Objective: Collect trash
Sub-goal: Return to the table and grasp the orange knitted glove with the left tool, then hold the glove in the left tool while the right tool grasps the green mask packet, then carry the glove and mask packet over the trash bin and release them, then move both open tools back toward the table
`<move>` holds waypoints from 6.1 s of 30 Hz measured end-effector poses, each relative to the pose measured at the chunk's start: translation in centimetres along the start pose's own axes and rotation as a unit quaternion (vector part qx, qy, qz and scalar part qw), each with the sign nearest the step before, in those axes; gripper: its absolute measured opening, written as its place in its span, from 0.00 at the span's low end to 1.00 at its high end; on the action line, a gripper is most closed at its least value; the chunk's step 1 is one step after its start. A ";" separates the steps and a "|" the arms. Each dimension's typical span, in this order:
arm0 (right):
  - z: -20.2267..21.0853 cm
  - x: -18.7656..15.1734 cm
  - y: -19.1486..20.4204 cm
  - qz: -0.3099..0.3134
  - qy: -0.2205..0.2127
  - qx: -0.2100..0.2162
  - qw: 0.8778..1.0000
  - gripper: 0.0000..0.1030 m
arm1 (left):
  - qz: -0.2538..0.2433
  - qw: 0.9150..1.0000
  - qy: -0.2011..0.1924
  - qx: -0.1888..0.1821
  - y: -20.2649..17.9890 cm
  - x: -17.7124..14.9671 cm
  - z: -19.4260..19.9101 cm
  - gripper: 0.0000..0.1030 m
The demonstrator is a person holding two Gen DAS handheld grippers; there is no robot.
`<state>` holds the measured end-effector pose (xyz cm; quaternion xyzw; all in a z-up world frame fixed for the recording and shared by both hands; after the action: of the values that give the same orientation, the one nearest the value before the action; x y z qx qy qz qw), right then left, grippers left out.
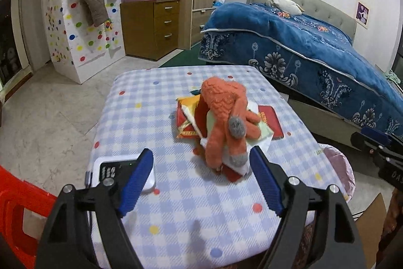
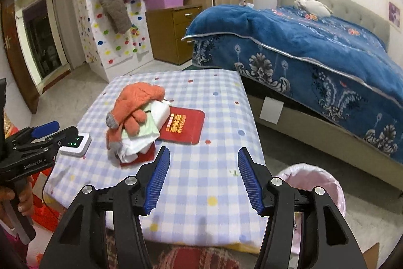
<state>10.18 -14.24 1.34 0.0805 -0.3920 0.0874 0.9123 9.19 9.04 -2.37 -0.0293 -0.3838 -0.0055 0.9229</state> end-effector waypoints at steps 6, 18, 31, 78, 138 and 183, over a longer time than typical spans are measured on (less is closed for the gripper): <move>-1.5 0.7 -0.7 -0.006 0.003 -0.003 1.000 0.55 | -0.009 1.000 0.008 -0.010 -1.2 1.9 -2.5 0.74; -3.8 1.0 -3.6 -0.034 0.016 -0.011 0.999 0.55 | -0.012 0.998 0.057 -0.018 -2.5 4.3 -9.2 0.60; -2.7 0.9 -3.4 -0.028 0.010 -0.011 0.999 0.55 | -0.029 0.997 -0.040 -0.052 -2.9 6.8 -2.2 0.17; -12.0 3.7 6.8 -0.021 0.088 0.156 0.984 0.09 | -0.008 1.000 0.011 0.024 4.6 -1.4 -0.8 0.17; 5.9 -9.1 -19.5 -0.184 -0.017 -0.095 0.978 0.00 | -0.297 0.930 -0.009 -0.217 -31.0 -3.4 -3.4 0.18; 2.4 -4.1 -5.1 -0.049 0.002 0.011 0.999 0.36 | -0.113 0.992 0.004 -0.059 -10.2 -3.2 0.5 0.64</move>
<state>6.82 -20.08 -0.40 0.1090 -0.3845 0.0471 0.9154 6.26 -1.17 -3.82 -0.0403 -0.3802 -0.1327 0.9144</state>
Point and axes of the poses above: each gripper's, at about its wrist camera, not at the fingertips, and z roughly against the way its jaws point, y to its left, x to its top, the point moved 1 cm from there along -z, roughly the way its jaws point, and after that the axes turned 2 degrees about y, right-handed, at the moved point
